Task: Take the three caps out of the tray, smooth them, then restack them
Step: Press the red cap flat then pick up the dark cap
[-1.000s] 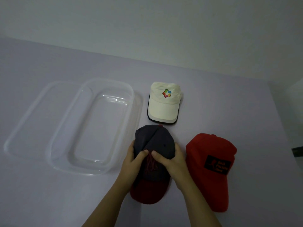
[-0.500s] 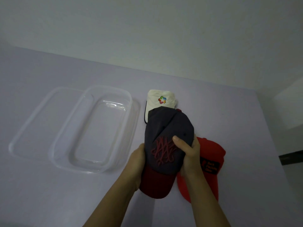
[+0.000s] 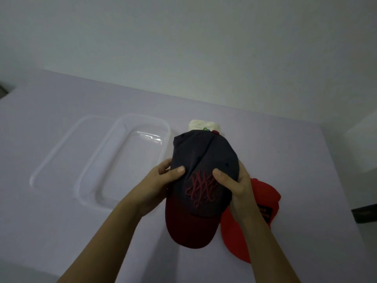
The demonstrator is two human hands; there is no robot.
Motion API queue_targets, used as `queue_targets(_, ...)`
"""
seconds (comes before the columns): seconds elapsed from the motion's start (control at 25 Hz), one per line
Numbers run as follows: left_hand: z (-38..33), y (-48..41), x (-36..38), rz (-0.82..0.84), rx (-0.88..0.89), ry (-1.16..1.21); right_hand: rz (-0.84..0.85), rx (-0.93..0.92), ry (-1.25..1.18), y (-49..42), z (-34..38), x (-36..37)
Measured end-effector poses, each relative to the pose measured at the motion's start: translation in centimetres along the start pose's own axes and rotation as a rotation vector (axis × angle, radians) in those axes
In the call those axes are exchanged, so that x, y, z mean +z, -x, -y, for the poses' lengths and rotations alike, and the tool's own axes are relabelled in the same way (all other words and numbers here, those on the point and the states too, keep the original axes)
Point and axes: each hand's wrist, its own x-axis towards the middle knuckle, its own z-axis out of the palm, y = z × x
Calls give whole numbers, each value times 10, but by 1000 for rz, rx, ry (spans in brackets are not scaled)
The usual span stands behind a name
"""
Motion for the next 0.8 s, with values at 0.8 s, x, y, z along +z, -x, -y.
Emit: queue_targets(0.8, -52, 4, -203, -276, 71, -539, -98, 339, 242, -76, -91, 167)
